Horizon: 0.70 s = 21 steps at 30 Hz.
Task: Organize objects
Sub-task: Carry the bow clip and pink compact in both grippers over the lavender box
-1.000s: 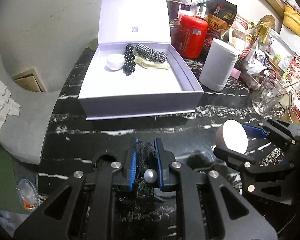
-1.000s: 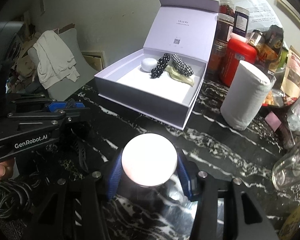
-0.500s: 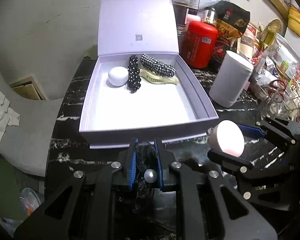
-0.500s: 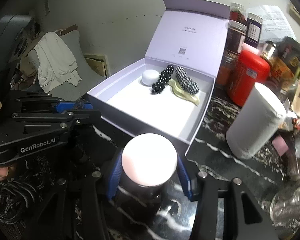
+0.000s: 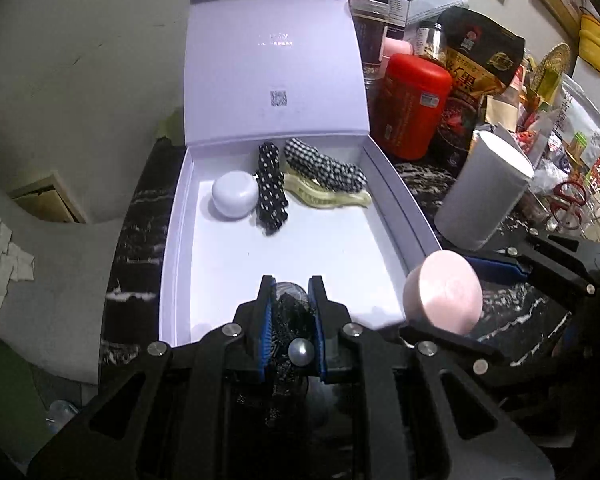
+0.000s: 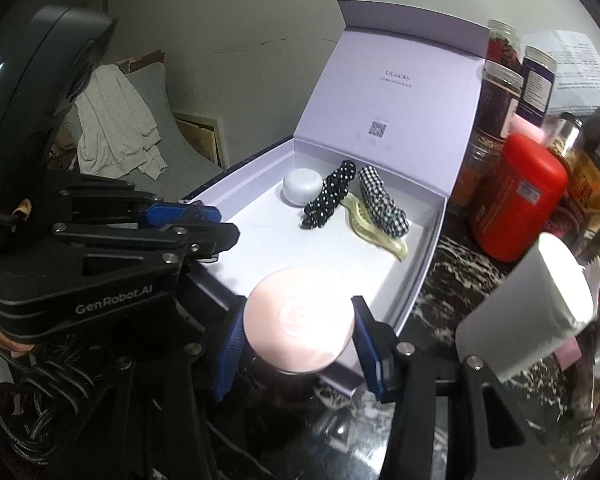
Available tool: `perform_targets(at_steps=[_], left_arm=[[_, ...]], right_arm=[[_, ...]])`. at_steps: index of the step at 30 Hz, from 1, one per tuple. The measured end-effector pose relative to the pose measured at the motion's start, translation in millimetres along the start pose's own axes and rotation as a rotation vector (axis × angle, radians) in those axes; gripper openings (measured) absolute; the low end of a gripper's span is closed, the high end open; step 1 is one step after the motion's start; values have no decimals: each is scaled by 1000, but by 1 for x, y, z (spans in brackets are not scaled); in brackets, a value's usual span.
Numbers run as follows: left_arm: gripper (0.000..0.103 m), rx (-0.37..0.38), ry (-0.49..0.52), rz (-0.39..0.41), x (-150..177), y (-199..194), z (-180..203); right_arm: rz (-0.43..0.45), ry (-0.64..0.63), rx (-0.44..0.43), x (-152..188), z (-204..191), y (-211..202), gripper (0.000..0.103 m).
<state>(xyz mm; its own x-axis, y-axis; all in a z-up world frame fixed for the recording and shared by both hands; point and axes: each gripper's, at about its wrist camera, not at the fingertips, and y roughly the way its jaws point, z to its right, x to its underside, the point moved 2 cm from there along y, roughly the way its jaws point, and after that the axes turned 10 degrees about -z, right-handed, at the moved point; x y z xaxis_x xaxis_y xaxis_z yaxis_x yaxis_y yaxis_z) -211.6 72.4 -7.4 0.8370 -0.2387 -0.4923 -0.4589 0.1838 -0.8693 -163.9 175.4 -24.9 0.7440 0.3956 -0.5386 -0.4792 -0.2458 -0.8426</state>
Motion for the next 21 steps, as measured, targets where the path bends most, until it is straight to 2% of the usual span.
perform_targets(at_steps=[14, 21], left_arm=[[16, 44, -42, -24, -48, 32, -19], [16, -2, -52, -12, -65, 49, -20]], right_arm=[[55, -6, 20, -42, 25, 9, 52], [56, 21, 37, -62, 44, 18, 52]])
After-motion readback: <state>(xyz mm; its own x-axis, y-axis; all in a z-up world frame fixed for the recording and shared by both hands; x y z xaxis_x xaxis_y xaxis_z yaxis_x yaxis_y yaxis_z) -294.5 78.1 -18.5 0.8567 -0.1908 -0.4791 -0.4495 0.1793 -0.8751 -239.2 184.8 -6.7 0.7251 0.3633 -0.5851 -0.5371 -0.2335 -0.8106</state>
